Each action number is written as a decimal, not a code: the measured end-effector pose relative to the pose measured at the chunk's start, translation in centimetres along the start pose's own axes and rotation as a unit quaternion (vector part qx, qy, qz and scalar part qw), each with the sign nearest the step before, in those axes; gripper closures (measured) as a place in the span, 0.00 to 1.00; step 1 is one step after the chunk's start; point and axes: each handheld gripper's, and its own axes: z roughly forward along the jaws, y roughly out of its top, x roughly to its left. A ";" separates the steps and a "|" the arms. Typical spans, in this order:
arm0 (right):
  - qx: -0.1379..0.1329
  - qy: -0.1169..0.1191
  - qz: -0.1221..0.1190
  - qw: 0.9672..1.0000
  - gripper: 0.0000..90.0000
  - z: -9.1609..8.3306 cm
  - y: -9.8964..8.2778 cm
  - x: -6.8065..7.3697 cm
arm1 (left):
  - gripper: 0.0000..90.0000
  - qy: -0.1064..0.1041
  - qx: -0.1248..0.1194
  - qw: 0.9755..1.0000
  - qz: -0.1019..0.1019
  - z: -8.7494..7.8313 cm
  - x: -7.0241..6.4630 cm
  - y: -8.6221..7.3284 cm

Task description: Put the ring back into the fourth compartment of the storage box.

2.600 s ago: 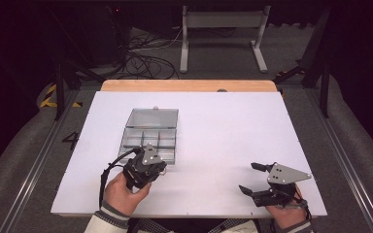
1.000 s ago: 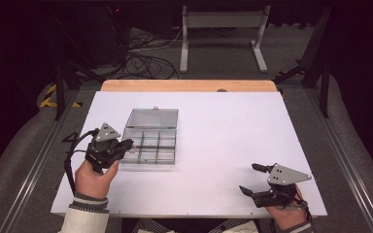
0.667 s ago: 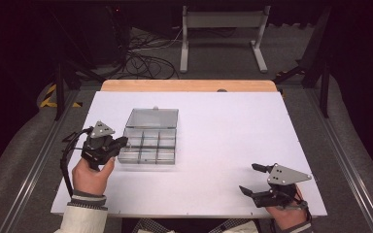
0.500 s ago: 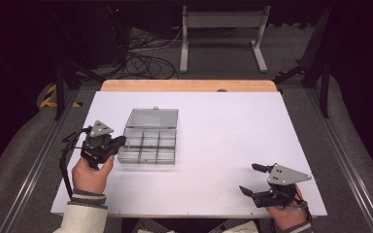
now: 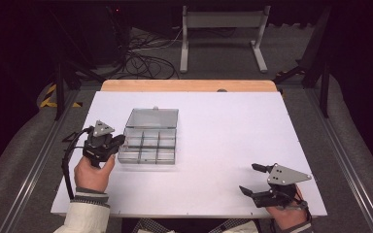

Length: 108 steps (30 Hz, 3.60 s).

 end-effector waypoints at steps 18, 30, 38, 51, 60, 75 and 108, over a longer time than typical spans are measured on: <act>0.000 0.001 0.000 1.000 0.18 0.0 0.0 0.0 | 0.97 -0.020 0.005 0.999 -0.026 2.6 1.3 -1.6; 0.000 0.001 0.001 1.000 0.18 0.0 0.0 0.0 | 0.97 -0.017 0.024 0.999 -0.022 3.6 1.4 -2.2; 0.001 0.001 0.001 1.000 0.18 0.0 0.0 0.0 | 0.97 -0.017 0.041 0.999 -0.015 4.1 1.3 -2.3; 0.001 0.003 0.001 1.000 0.18 0.0 0.0 0.0 | 0.97 -0.033 0.075 0.997 -0.013 5.0 1.1 -2.3; 0.001 0.004 0.000 1.000 0.18 0.1 0.0 0.0 | 0.97 -0.041 0.086 0.995 -0.012 5.4 1.0 -2.4; 0.001 0.005 -0.001 1.000 0.18 0.1 0.0 0.0 | 0.78 -0.028 0.040 0.999 -0.006 4.3 0.9 -2.2; 0.000 0.006 0.000 1.000 0.18 0.0 0.0 0.0 | 0.58 -0.056 -0.039 0.997 0.038 -1.3 -1.8 -0.7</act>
